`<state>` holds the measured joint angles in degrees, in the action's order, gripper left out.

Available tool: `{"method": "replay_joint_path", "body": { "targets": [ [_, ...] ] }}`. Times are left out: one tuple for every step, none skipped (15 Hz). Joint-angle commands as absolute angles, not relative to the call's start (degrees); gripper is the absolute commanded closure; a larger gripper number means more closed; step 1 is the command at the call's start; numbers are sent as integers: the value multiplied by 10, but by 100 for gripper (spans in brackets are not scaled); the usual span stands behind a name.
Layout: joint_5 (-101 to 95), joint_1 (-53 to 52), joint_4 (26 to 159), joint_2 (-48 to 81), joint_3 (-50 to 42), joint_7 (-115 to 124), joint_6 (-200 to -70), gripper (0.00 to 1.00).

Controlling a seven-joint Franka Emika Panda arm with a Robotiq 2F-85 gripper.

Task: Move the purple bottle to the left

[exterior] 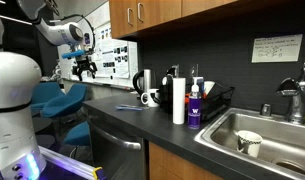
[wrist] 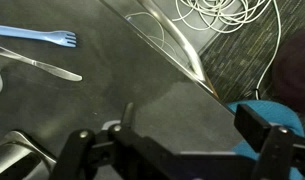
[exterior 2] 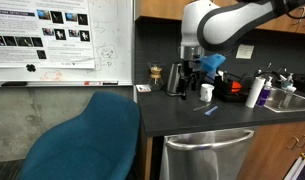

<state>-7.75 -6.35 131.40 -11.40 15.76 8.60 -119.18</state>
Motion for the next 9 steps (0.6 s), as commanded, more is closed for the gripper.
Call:
{"method": "replay_joint_path", "body": {
  "targets": [
    [-80,-77,1313,-113,145,88,-1190,0],
    [-80,-77,1313,-113,145,88,-1190,0],
    [-80,-77,1313,-113,145,88,-1190,0],
    [-80,-77,1313,-113,145,88,-1190,0],
    [-91,-73,1314,-115,146,101,-1193,0],
    [-100,-68,1317,-121,144,117,-1197,0],
    [-112,-63,1319,-127,142,137,-1201,0],
    [-122,-60,1322,-134,137,154,-1201,0],
    [-133,-56,1324,-139,134,172,-1202,0]
  ]
}}
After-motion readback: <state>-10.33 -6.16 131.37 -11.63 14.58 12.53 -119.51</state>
